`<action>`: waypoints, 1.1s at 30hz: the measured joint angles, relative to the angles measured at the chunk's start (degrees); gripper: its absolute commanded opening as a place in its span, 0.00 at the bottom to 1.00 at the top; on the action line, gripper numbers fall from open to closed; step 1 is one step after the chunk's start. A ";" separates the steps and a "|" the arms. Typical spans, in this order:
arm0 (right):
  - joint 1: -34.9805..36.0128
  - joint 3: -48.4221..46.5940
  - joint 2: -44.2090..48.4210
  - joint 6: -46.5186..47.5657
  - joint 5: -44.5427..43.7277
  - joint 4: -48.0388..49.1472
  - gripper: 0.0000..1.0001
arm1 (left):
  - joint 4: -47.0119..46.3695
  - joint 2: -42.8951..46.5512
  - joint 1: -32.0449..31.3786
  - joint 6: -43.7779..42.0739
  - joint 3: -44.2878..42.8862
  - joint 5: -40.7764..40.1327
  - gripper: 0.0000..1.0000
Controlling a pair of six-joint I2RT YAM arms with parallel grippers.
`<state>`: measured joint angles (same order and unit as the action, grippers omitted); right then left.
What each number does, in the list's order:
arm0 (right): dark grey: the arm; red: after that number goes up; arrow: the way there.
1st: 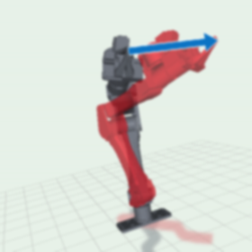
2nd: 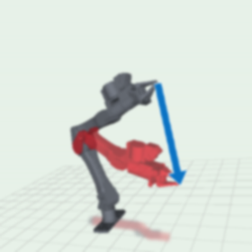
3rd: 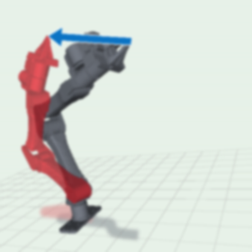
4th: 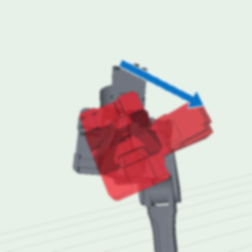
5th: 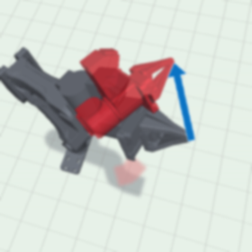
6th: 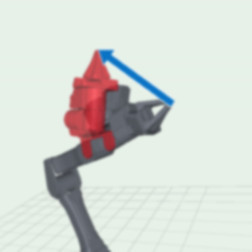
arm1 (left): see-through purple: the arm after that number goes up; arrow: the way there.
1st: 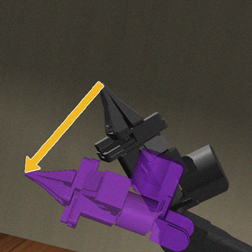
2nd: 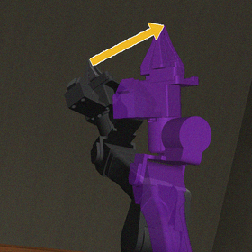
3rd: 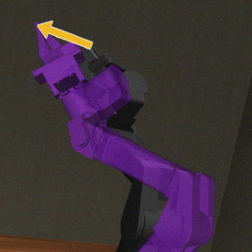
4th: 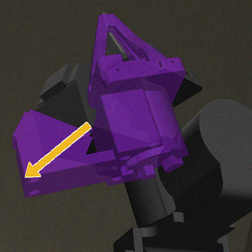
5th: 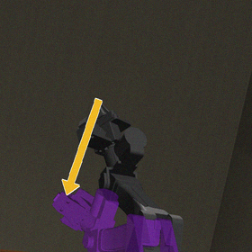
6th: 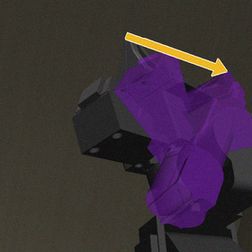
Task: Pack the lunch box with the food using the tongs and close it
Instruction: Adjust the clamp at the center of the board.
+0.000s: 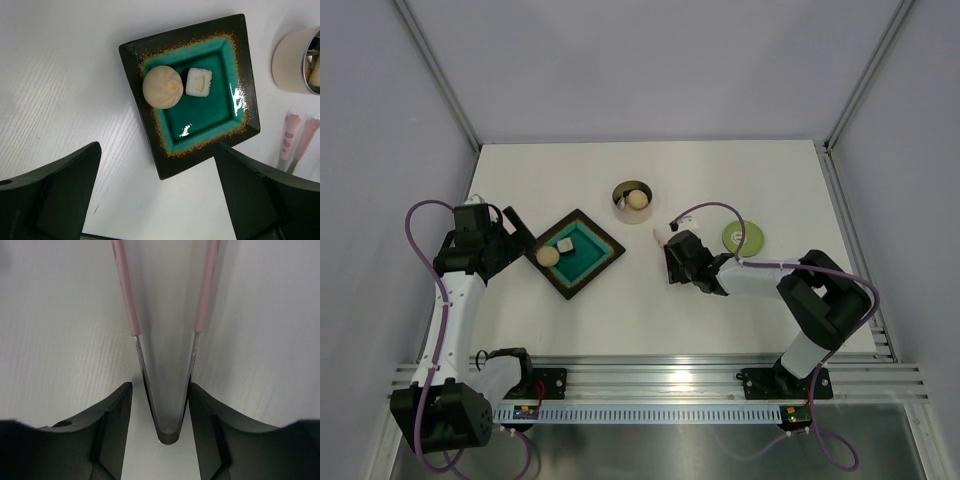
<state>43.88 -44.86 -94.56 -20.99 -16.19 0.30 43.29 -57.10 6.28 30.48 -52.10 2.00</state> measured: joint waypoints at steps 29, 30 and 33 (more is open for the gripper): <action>-1.68 -31.23 3.56 4.39 0.48 -34.27 0.00 | 0.09 0.00 0.00 0.00 0.00 0.63 0.99; -1.79 -35.34 2.60 4.55 1.27 -36.24 0.00 | 0.11 0.00 0.00 0.02 0.00 0.68 0.99; -1.88 -46.84 -0.50 4.96 3.63 -41.83 0.00 | 0.13 0.02 0.00 0.02 0.00 0.87 0.99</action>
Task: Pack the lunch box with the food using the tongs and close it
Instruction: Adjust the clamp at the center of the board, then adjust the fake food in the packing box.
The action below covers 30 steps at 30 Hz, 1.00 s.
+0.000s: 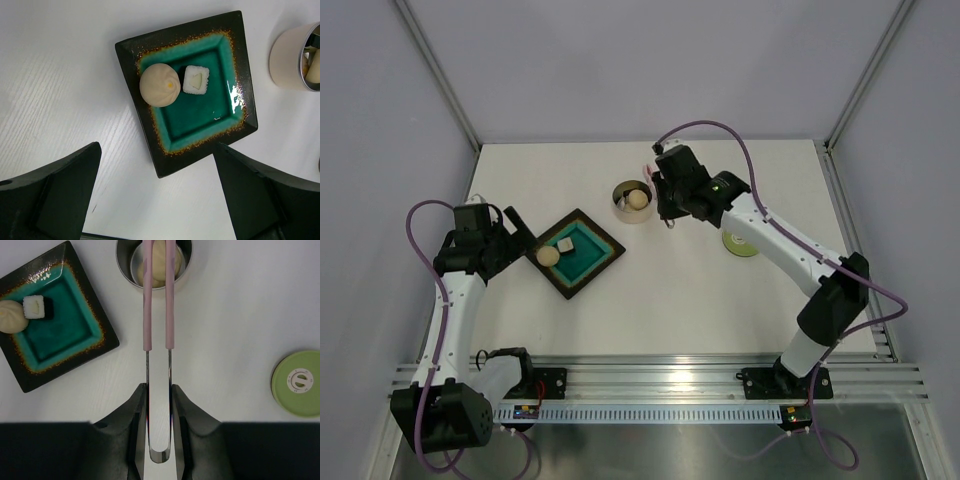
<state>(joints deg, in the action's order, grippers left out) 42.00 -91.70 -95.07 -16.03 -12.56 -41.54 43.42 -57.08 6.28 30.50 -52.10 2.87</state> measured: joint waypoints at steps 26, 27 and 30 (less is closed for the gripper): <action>-2.89 -10.01 -16.87 0.17 3.67 -8.85 0.00 | 0.46 1.66 0.04 -0.15 0.00 0.50 0.99; -3.21 -10.08 -17.00 0.17 3.69 -8.79 0.00 | 0.46 1.73 0.04 -0.15 0.00 0.50 0.99; -4.52 -10.71 -17.64 0.17 3.69 -8.48 0.00 | 0.46 1.99 0.04 -0.15 0.00 0.50 0.99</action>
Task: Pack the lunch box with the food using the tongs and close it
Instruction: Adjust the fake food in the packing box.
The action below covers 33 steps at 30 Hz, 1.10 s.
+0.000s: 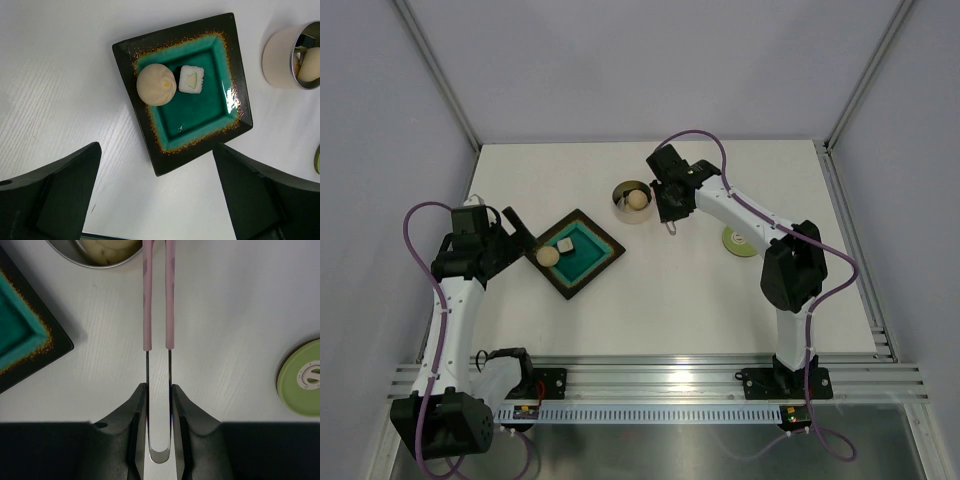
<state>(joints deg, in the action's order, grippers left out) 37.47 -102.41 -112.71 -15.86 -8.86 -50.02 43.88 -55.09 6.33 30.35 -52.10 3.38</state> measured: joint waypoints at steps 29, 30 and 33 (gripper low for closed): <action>-0.76 -3.30 -5.79 0.90 12.04 4.31 0.00 | 0.17 0.48 0.00 -0.02 0.00 0.00 0.99; -0.70 -3.10 -5.55 0.92 12.07 4.52 0.00 | 0.17 0.48 0.00 -0.02 0.00 -0.02 0.99; -0.63 -1.07 -3.58 0.94 12.41 5.46 0.00 | 0.17 0.37 0.00 -0.02 0.00 -0.02 0.99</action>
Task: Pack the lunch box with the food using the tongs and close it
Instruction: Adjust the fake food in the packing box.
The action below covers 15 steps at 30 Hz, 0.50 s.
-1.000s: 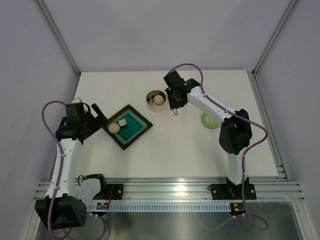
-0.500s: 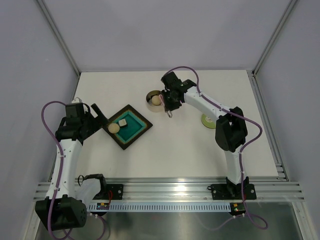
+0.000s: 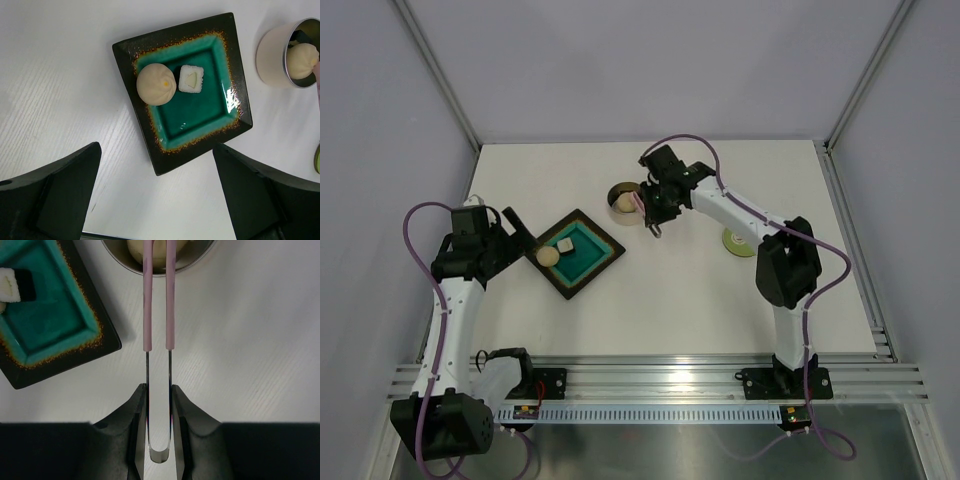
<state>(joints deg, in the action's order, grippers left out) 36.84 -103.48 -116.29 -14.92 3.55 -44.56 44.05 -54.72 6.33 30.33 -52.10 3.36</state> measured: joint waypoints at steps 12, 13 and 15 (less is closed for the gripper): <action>0.02 1.22 6.47 -0.07 -2.21 4.42 0.00 | -0.02 -0.42 0.00 0.00 0.17 0.02 0.99; 0.04 1.01 6.21 -0.07 -2.58 4.31 0.00 | -0.04 -0.42 0.00 0.00 0.17 0.02 0.99; 0.02 0.37 5.40 -0.09 -2.95 4.22 0.00 | -0.02 -0.42 0.00 0.00 0.17 0.02 0.99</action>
<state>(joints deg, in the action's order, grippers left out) 36.86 -103.11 -110.89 -15.00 0.60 -40.34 44.03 -55.13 6.33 30.33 -51.92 3.38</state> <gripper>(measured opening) 0.290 0.987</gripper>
